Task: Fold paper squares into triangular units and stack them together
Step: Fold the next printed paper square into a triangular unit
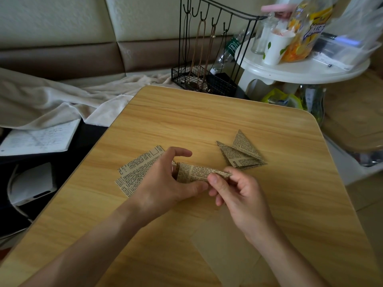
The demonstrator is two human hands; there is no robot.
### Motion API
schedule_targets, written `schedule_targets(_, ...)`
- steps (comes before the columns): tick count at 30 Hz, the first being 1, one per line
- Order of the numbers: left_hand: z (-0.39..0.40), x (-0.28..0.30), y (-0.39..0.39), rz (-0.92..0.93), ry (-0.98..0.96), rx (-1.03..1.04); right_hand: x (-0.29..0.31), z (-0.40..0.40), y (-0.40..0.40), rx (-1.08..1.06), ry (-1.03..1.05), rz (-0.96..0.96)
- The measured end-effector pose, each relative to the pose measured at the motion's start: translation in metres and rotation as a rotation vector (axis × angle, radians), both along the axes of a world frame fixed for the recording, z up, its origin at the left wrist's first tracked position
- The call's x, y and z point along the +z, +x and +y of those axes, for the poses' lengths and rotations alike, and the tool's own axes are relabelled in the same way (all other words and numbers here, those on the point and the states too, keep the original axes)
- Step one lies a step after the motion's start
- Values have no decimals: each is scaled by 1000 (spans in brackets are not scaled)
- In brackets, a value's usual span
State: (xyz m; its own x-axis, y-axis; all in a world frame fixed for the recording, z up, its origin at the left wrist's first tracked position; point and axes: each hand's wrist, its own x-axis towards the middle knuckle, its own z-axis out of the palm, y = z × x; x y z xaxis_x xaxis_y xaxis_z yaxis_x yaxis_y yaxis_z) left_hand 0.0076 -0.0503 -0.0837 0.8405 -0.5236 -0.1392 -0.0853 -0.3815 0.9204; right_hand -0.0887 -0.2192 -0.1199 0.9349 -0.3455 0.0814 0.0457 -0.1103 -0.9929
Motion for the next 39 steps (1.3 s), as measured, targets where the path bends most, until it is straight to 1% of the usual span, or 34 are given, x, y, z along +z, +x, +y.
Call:
schedule_targets(7,-1,4,1,48,20,-39,-2,0,-1,-20,9,-8)
schedule_targets(10,3,6,3,81,-8,-47,-2,-1,1,-43,47,-23)
schedule_targets(13,8,6,6,148,-33,-25,-2,-1,1,-55,43,-44)
schedule_targets(18,15,5,12,191,-29,-5,-2,-1,1,-72,11,-82)
schedule_targets(20,18,5,16,232,-52,33,-3,-2,1,-56,-12,-82)
schedule_targets(22,20,3,19,306,-133,105,-2,-1,0,-14,-46,-81)
schedule_targets(24,20,1,20,434,-298,181,-2,-1,0,34,-84,-69)
schedule_targets(26,18,1,19,504,-402,235,-2,0,1,61,-103,-47)
schedule_targets(28,17,1,18,468,-388,238,-1,0,1,79,-129,-39)
schedule_targets(30,17,1,16,373,-299,196,1,0,1,93,-159,-46)
schedule_targets(32,17,2,13,320,-221,121,2,-1,1,90,-162,-33)
schedule_targets(34,15,2,9,319,-212,66,1,-2,1,78,-149,-14)
schedule_targets(37,9,1,2,379,-280,88,0,-2,0,59,-138,-14)
schedule_targets(39,4,2,-3,413,-298,62,1,-2,0,34,-127,-8)
